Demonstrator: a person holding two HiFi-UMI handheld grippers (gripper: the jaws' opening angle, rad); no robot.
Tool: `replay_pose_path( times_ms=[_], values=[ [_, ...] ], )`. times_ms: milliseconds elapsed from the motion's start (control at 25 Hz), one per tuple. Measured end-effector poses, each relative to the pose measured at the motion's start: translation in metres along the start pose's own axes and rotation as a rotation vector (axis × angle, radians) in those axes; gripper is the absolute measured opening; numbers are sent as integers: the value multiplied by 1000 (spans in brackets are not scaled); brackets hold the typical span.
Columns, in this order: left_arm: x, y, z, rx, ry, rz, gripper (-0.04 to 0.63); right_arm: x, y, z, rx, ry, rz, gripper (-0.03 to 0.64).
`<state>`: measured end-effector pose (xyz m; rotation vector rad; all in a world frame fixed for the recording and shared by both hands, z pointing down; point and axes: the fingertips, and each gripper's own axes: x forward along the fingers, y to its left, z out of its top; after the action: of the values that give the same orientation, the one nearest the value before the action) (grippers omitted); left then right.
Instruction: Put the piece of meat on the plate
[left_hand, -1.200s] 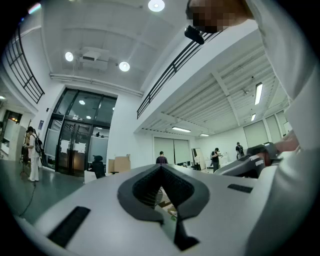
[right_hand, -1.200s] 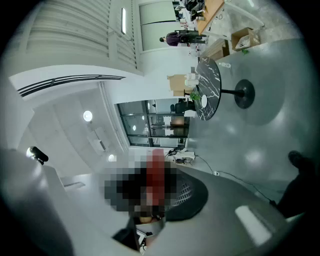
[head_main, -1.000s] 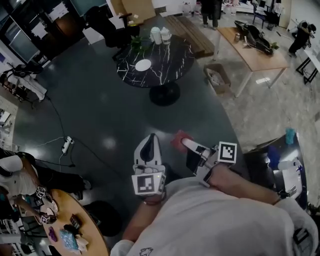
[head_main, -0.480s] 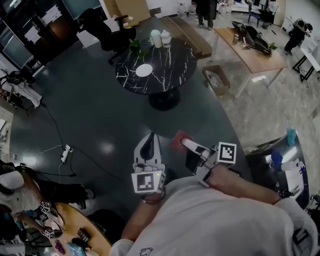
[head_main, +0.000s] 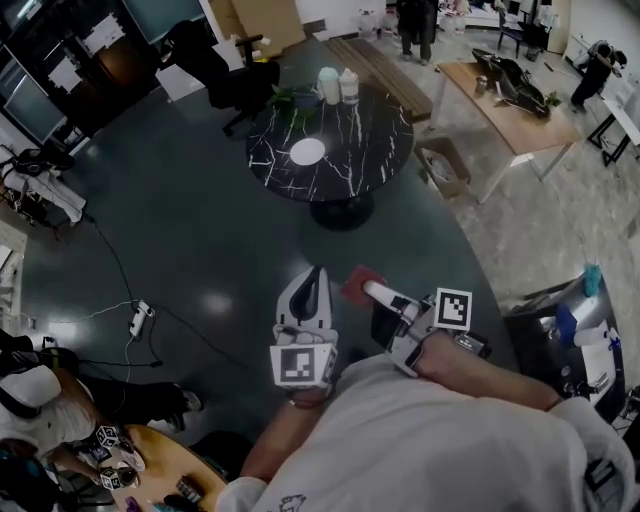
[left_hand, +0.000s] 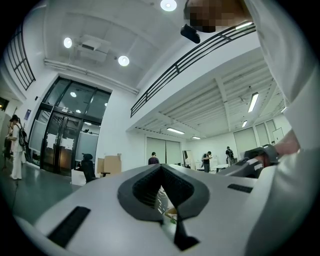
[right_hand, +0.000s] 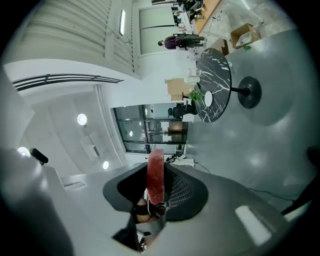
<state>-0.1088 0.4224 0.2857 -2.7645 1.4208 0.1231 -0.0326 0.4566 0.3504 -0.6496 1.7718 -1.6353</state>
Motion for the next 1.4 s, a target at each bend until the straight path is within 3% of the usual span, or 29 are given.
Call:
replay_pose_path(
  times_ms=[400,800,1080,1400],
  values=[
    [5,43,-8,1,13,30,6,45,-7,9,0,12,2,92],
    [46,75,-16,-1,18,91,7,99,-15,45,3,107,21,92],
    [99,93,-23,1,34,141,6,128,-20,94,31,150,30,93],
    [183,90,-20,9,16,169,6,144,-16,178,33,176,42,92]
  ],
)
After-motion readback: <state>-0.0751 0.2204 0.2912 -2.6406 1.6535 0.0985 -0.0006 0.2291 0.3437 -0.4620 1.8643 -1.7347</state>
